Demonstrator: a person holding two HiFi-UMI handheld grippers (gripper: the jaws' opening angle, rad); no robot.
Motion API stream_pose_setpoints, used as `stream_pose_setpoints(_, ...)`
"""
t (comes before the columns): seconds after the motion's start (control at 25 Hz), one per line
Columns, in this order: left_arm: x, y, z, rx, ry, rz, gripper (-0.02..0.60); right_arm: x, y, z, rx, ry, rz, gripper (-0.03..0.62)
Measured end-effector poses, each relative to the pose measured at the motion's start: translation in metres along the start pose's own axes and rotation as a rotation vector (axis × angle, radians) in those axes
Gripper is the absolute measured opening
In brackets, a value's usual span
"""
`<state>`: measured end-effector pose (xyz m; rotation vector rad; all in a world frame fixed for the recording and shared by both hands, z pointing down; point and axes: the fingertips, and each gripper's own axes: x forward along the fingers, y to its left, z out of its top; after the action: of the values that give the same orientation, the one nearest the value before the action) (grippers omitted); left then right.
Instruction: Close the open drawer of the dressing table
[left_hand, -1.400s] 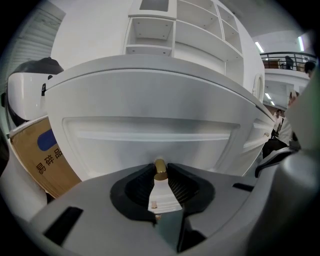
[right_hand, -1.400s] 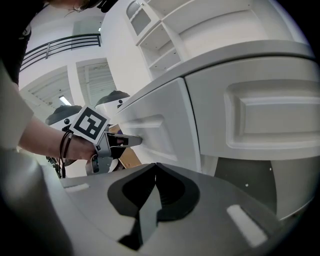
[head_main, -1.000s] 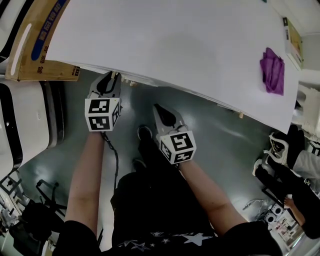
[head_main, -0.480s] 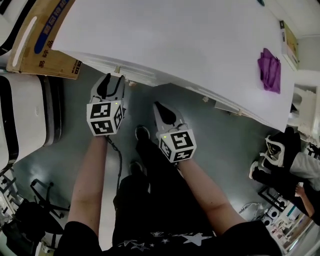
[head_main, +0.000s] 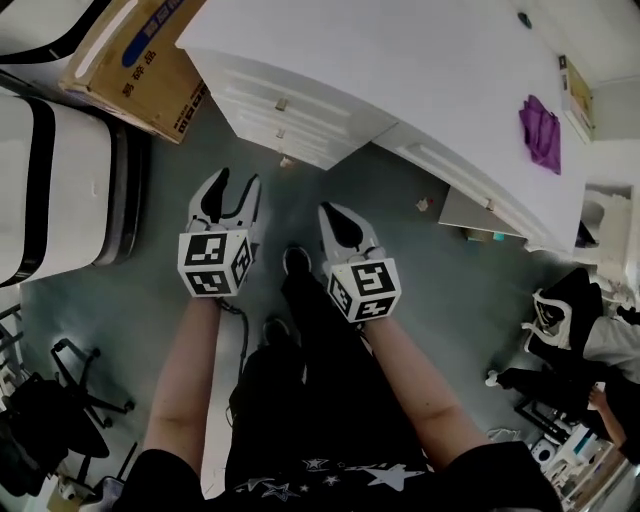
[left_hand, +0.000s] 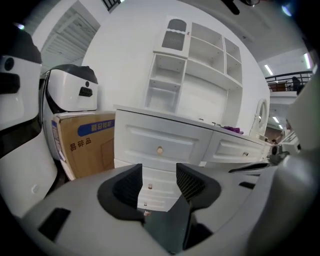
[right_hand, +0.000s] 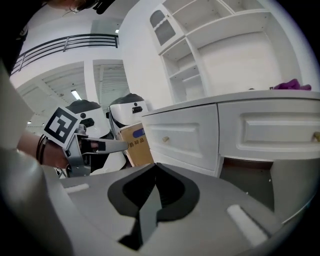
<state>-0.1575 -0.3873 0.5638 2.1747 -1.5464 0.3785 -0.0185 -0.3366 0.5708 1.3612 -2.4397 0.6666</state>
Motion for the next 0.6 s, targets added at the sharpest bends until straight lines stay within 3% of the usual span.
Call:
stream_pose_setpoints(0.28,-0.105,-0.012,-0.019,-0.006,-0.049,0.001,0.199,-0.058,0.067,-0.007,-0.040,-0.030,0.043,0.003)
stream_pose_setpoints(0.6,-0.205,-0.038,0.018,0.060,-0.172,-0.029,0.194,-0.139,0.121,0.011,-0.064,-0.105,0.037,0.003)
